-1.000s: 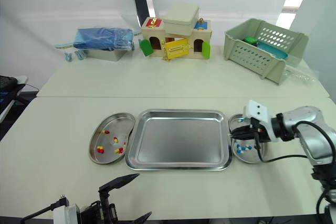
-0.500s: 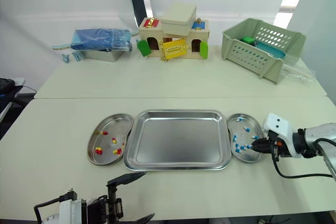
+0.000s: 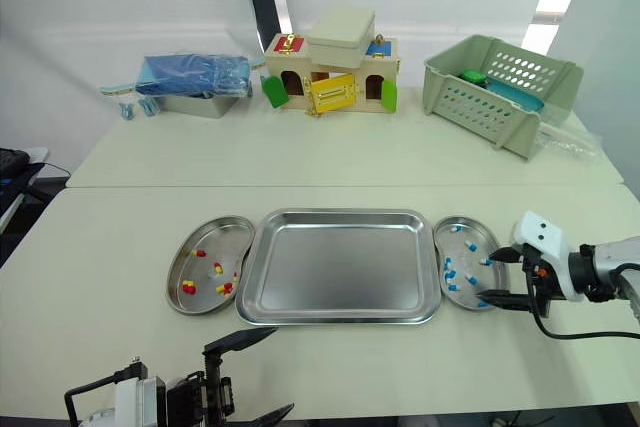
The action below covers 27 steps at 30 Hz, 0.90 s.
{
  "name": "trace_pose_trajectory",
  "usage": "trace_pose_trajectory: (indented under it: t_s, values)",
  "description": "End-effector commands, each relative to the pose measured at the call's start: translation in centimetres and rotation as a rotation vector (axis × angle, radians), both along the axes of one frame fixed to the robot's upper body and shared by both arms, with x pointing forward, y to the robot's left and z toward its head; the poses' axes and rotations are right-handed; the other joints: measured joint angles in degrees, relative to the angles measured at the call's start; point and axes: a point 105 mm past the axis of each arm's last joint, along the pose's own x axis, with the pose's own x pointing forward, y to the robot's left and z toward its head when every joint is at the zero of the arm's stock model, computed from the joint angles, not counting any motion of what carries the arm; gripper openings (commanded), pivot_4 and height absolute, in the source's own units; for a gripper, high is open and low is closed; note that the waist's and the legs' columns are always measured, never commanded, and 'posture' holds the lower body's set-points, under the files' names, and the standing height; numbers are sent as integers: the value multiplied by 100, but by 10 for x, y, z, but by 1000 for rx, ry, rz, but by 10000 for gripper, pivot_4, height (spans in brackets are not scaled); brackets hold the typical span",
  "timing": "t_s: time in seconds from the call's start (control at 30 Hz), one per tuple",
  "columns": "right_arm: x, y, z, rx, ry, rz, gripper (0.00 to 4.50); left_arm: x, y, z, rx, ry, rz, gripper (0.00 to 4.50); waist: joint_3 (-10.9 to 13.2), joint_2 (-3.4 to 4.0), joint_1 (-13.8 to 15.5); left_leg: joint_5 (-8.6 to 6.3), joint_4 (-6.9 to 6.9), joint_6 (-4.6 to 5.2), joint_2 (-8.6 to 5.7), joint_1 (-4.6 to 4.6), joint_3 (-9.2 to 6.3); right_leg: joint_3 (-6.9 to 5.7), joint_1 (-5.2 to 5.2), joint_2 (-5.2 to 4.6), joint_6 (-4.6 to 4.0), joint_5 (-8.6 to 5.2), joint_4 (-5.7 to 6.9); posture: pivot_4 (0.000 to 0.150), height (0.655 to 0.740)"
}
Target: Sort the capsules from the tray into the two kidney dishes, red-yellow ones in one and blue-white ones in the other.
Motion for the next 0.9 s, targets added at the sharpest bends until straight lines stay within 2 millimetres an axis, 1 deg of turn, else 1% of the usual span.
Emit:
trace_pose_trajectory:
  t_s: [0.03,0.13,0.23,0.3,0.37,0.4,0.53,0.6,0.67,0.77,0.83,0.9]
  values:
    - [-1,-13,19,38,-79,-32,44473,7,8,5,45,18,59,45000,1,-2,1,0,0,0,0,0,-1,-1,0,0,0,0,0,1500,7400]
    - [-10,-40,14,20,-67,-84,44473,21,23,13,55,55,184,45000,3,-6,11,0,0,1,0,1,-2,-2,4,0,0,0,-1,1500,7400]
    - [-13,-64,13,33,-85,-143,44473,31,46,19,112,123,309,45000,6,-11,11,-1,1,1,0,2,-2,-2,6,-1,0,0,-2,1500,7400]
    - [-14,-74,10,51,-89,-172,44473,39,70,13,178,258,397,45000,6,-10,0,-1,1,1,0,5,-1,0,6,0,0,0,1,1500,7400]
    - [-13,-79,7,65,-89,-190,44473,45,95,11,242,346,475,45000,7,-8,-26,-1,-3,2,2,12,-1,1,7,2,0,0,4,1500,7400]
    - [-13,-80,5,67,-88,-194,44473,50,111,15,270,375,530,45000,7,-7,-40,-1,-3,2,3,13,-1,1,7,4,0,0,5,1500,7400]
    - [-12,-87,-2,54,-99,-202,44473,65,172,43,345,399,710,45000,8,-6,-51,0,-4,1,4,12,-2,-2,5,4,-1,-1,6,1500,7400]
    - [-10,-90,-4,42,-106,-208,44473,66,198,56,367,424,769,45000,8,-7,-59,-1,-4,1,3,11,0,-1,5,4,-1,-1,4,1500,7400]
    - [-9,-92,-6,34,-111,-208,44473,64,222,61,429,462,832,45000,11,-2,-75,-1,-6,1,3,10,3,1,3,4,-1,-1,2,1500,7400]
    - [-6,-92,-9,28,-114,-208,44473,62,252,60,510,489,909,45000,16,8,-123,0,-12,1,3,11,5,3,-2,4,-1,-1,2,1500,7400]
    - [-6,-93,-12,20,-114,-208,44473,66,261,62,521,483,939,45000,18,12,-133,0,-20,0,3,13,7,4,-4,4,-2,-1,3,1500,7400]
    - [-5,-93,-14,24,-123,-211,44473,71,265,65,511,470,953,45000,18,11,-131,0,-24,0,4,12,6,1,-6,4,-6,-3,3,1500,7400]
